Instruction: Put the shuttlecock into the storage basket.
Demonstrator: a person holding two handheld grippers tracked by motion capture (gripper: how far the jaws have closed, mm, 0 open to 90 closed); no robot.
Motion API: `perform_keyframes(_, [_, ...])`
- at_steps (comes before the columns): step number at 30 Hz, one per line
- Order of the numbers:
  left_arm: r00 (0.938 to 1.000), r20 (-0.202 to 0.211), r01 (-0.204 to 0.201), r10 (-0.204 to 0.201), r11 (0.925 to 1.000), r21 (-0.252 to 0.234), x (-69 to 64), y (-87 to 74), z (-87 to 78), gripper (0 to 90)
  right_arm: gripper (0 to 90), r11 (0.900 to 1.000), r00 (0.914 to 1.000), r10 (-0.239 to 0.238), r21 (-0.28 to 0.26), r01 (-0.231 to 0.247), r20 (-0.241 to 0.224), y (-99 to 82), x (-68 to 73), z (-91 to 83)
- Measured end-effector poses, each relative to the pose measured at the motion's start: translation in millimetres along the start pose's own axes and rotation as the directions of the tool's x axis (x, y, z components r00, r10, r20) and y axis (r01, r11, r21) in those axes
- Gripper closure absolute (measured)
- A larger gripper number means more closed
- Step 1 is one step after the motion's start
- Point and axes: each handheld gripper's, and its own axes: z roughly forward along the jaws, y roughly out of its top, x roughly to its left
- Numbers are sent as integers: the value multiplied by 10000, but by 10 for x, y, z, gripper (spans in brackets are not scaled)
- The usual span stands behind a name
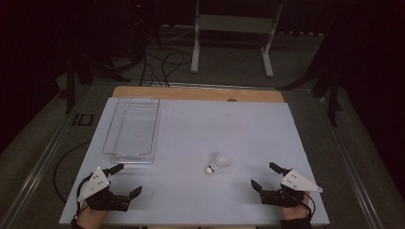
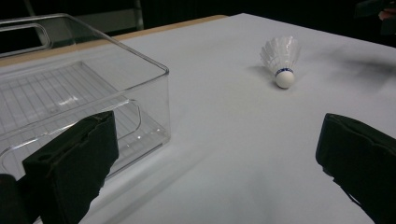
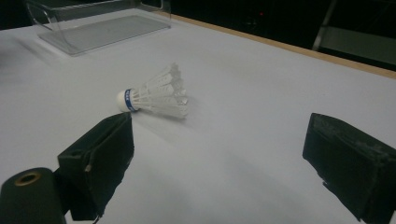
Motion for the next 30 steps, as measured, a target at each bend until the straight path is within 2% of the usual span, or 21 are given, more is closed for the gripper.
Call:
perform_keyframes(10, [9999, -90, -78, 82, 9991, 425, -40, 126, -29, 0, 90, 10000, 10000, 19, -41, -19, -43, -1, 5, -4])
perform_keyframes(12, [9999, -76, -101, 106, 9979, 645, -55, 153, -25, 0, 90, 10000, 10000, 36, -25, -36, -51, 0, 7, -3])
perform_keyframes(18, [9998, 174, -98, 79, 9937, 1113, -78, 227, -13, 0, 90, 10000, 10000, 32, -41, -33, -77, 0, 5, -3])
perform_keyframes(20, [9994, 312, -193, 153, 9909, 1331, -91, 251, -2, 0, 90, 10000, 9999, 76, -32, -76, -110, 0, 6, -2])
perform_keyframes(30, [9979, 424, -575, 490, 9714, 2304, -161, 310, 71, 0, 90, 10000, 9996, 88, 15, -87, -263, -1, 10, 13])
